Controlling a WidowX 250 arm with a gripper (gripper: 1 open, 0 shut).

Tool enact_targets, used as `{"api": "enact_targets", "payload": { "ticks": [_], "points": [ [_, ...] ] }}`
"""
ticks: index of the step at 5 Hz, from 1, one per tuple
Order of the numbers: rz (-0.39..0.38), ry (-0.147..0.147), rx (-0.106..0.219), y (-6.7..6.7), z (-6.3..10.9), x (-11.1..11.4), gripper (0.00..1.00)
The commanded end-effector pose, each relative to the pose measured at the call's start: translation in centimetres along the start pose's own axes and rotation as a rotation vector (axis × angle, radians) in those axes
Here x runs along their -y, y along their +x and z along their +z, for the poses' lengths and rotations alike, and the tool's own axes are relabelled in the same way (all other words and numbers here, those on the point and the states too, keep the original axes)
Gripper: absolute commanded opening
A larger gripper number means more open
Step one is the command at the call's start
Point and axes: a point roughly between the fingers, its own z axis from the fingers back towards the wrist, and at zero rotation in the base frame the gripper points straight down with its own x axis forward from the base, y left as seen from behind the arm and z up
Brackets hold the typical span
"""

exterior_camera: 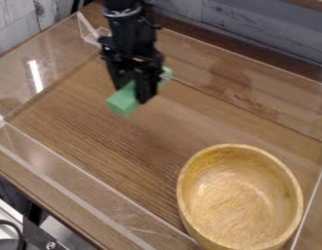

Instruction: Put the green block in the brown bowl

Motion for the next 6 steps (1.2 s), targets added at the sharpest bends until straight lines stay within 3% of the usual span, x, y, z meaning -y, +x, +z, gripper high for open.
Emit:
{"api": "enact_targets", "payload": {
  "ticks": [1,2,3,4,5,6],
  "points": [
    [-0.079,-0.004,0.037,0.2,0.9,5.0,0.00],
    [-0.156,-0.018,0.035,-0.4,1.1,10.0,0.00],
    [-0.241,-0.028,0.025,-1.0,0.0,15.2,0.00],
    [-0.253,-0.016,0.036,-1.1,-0.7,17.5,0.00],
    [-0.207,0.000,0.052,-1.8,1.0,18.0,0.00],
    [-0.175,0.004,0.063,-2.3,1.7,17.9,0.00]
  ]
}}
